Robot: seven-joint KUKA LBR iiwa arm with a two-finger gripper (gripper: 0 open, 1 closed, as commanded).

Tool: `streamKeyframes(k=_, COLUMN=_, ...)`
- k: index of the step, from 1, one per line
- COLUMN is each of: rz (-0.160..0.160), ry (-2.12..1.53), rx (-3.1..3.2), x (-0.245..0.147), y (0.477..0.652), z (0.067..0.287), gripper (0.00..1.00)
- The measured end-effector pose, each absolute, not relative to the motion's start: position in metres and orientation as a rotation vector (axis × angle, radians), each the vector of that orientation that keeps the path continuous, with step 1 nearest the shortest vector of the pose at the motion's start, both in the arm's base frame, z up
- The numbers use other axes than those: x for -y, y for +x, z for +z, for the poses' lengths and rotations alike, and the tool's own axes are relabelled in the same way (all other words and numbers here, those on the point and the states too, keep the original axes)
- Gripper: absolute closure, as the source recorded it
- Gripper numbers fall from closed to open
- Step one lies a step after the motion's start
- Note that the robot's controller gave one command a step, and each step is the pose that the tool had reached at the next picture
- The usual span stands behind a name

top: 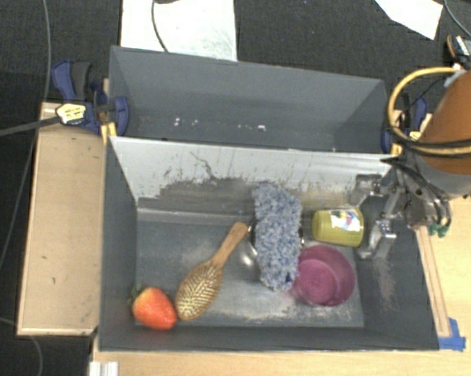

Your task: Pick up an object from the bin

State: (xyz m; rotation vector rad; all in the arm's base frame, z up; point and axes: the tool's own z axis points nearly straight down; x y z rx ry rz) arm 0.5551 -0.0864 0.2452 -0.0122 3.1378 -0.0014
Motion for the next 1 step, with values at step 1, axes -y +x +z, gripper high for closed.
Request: streamKeyframes(k=1, rz=-0.001, ry=-0.012, rx=-3.138, x=0.0864, y=0.5551, z=0.2452, gripper=0.0)
